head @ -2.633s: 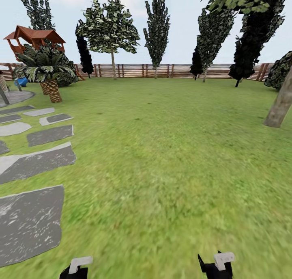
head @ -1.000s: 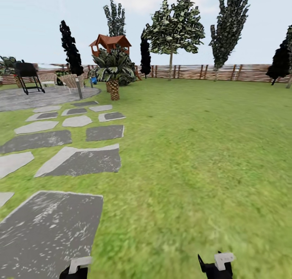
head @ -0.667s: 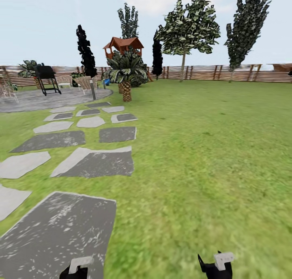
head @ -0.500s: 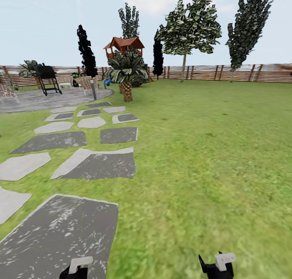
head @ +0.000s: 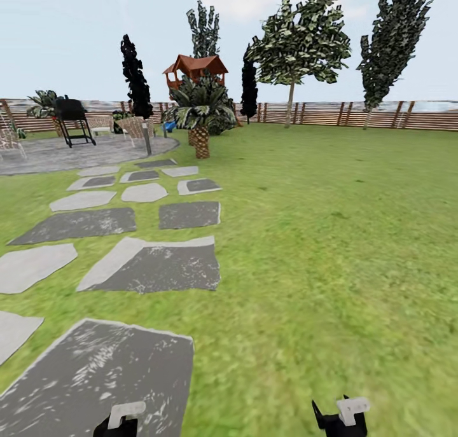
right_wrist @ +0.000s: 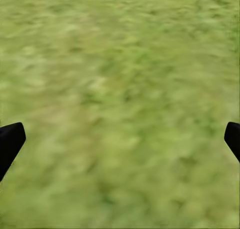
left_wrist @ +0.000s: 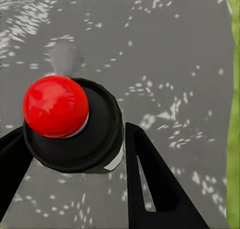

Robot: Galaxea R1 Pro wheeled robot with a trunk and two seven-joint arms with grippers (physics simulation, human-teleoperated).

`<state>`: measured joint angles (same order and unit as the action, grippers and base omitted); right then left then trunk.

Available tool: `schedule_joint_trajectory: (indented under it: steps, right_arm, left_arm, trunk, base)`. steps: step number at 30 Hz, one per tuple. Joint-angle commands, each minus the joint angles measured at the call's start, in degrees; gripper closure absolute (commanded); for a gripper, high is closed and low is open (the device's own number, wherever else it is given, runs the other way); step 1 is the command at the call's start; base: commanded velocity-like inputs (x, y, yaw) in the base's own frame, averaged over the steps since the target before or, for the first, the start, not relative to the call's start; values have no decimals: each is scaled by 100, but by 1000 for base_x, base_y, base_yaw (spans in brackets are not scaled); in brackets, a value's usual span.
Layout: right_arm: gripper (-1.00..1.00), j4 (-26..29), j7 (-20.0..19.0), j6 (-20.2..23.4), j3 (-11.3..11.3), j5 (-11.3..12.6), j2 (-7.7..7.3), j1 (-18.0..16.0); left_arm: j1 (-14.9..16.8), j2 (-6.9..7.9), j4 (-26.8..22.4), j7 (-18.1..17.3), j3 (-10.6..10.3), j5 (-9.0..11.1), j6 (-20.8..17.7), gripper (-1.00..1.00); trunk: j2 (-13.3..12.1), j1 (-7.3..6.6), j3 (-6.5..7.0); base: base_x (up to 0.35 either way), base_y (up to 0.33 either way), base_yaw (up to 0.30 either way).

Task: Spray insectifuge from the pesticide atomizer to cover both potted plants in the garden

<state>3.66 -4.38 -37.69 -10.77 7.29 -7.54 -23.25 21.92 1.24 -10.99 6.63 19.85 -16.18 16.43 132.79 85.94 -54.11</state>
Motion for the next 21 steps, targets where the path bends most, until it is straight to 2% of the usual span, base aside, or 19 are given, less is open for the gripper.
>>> schedule_joint_trajectory:
  steps: [1,21]
  right_arm:
    - [-100,-6,-46,-19,-21,62,-2,-4]
    - [-100,3,-37,-19,-21,62,16,-4]
  left_arm:
    - [5,-1,9,22,27,-61,23,100]
    - [5,-7,9,22,27,-71,20,100]
  trunk:
    - [2,2,-5]
    - [2,2,-5]
  base:
    - [303,172,0]
    - [302,180,0]
